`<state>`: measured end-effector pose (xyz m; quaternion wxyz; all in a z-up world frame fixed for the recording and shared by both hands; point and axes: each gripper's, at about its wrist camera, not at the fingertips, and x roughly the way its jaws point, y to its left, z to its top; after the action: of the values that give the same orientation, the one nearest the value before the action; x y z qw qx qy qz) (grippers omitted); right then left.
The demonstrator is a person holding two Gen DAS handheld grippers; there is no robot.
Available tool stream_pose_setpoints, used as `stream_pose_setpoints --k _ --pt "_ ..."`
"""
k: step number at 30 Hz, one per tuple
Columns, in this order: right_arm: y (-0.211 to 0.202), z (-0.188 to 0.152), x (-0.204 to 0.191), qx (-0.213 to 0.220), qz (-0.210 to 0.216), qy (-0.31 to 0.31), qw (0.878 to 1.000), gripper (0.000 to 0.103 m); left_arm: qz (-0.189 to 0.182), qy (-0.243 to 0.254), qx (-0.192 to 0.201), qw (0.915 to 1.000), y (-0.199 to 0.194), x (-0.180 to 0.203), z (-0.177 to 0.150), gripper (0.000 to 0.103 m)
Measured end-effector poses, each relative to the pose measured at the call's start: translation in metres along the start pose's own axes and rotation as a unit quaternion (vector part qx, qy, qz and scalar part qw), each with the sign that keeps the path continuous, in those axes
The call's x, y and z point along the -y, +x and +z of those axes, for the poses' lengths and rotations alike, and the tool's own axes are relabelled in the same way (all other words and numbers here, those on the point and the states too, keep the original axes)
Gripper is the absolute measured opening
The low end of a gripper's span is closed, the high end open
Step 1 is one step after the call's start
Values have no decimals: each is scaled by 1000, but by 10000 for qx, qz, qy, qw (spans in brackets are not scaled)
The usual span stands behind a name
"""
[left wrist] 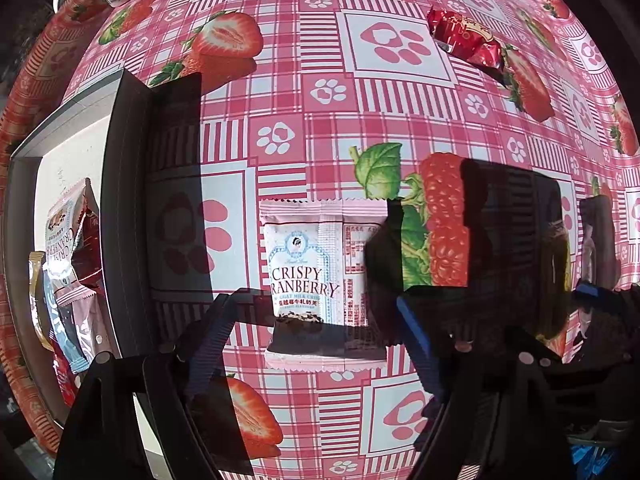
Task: Organize snacks
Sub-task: 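Hold the cranberry packet in the left tool while the right tool holds the rice cracker, then carry the cranberry packet and rice cracker over the white tray and open both tools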
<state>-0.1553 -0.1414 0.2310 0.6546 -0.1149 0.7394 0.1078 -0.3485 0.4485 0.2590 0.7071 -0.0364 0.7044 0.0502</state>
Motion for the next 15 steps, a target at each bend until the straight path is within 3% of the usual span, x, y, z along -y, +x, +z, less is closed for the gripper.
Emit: stream_pose_setpoints --k 8,10,13,15 --pt "3 10 -2 -221 40 81 9997 102 -9 106 -150 9998 2 -1 3 82" --pt "-3 10 -3 -159 40 71 9998 95 -21 134 -127 9998 0 -1 3 70" --pt "-12 11 -9 -34 2 -39 10000 74 -41 268 -72 9996 -4 -1 3 47" --pt "-18 12 -13 55 -21 -125 9999 44 -114 303 -72 9994 -5 -2 4 44"
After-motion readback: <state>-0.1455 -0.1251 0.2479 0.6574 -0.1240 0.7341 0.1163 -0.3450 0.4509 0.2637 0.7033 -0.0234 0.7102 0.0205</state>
